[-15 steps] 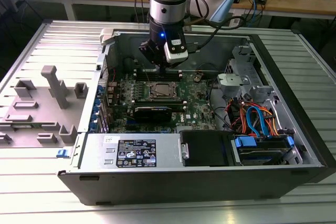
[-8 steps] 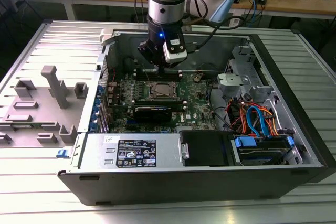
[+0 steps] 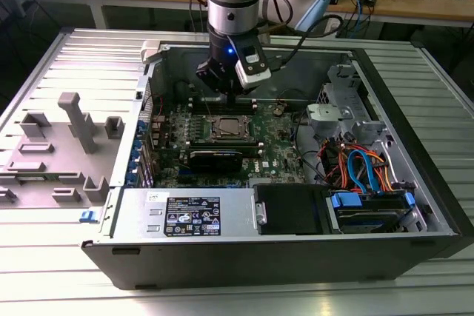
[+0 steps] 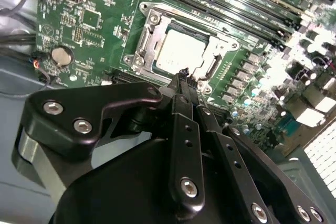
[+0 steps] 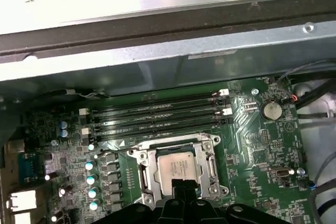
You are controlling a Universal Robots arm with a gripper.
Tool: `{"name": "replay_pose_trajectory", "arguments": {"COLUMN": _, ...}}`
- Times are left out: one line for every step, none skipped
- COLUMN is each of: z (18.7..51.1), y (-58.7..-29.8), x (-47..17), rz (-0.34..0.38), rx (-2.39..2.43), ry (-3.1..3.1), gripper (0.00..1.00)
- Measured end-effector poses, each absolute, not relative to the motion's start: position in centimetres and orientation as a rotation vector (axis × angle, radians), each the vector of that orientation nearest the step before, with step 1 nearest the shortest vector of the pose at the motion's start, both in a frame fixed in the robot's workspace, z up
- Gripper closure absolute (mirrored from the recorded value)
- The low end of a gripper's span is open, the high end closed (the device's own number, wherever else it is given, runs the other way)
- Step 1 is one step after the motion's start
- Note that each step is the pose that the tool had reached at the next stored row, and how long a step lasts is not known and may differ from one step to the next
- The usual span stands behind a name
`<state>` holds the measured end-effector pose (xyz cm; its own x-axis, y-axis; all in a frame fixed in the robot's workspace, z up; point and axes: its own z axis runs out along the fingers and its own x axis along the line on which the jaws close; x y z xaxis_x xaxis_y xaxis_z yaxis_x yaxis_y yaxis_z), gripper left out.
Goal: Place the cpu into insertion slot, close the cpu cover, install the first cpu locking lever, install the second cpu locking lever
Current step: 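Install the first cpu locking lever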
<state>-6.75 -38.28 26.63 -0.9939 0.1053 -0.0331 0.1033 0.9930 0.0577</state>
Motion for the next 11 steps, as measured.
{"name": "replay_pose_trajectory", "arguments": {"z": 26.57, "y": -38.28, "x": -6.75, "rz": 0.088, "rx": 0.118, "ry": 3.103, "gripper": 0.89}}
{"name": "replay_pose_trajectory", "arguments": {"z": 26.53, "y": -38.28, "x": -6.75, "rz": 0.088, "rx": 0.086, "ry": 3.105, "gripper": 0.89}}
{"name": "replay_pose_trajectory", "arguments": {"z": 26.49, "y": -38.28, "x": -6.75, "rz": 0.089, "rx": 0.057, "ry": 3.106, "gripper": 0.89}}
{"name": "replay_pose_trajectory", "arguments": {"z": 26.44, "y": -38.28, "x": -6.75, "rz": 0.090, "rx": 0.021, "ry": 3.107, "gripper": 0.89}}
{"name": "replay_pose_trajectory", "arguments": {"z": 26.40, "y": -38.28, "x": -6.75, "rz": 0.090, "rx": -0.008, "ry": 3.107, "gripper": 0.89}}
{"name": "replay_pose_trajectory", "arguments": {"z": 26.37, "y": -38.28, "x": -6.75, "rz": 0.090, "rx": -0.042, "ry": 3.108, "gripper": 0.89}}
{"name": "replay_pose_trajectory", "arguments": {"z": 26.33, "y": -38.28, "x": -6.76, "rz": 0.091, "rx": -0.063, "ry": 3.108, "gripper": 0.89}}
{"name": "replay_pose_trajectory", "arguments": {"z": 26.30, "y": -38.28, "x": -6.79, "rz": 0.092, "rx": -0.074, "ry": 3.108, "gripper": 0.89}}
{"name": "replay_pose_trajectory", "arguments": {"z": 26.27, "y": -38.28, "x": -6.82, "rz": 0.094, "rx": -0.080, "ry": 3.108, "gripper": 0.89}}
{"name": "replay_pose_trajectory", "arguments": {"z": 26.23, "y": -38.28, "x": -6.89, "rz": 0.096, "rx": -0.085, "ry": 3.107, "gripper": 0.89}}
{"name": "replay_pose_trajectory", "arguments": {"z": 26.22, "y": -38.28, "x": -6.98, "rz": 0.098, "rx": -0.086, "ry": 3.107, "gripper": 0.89}}
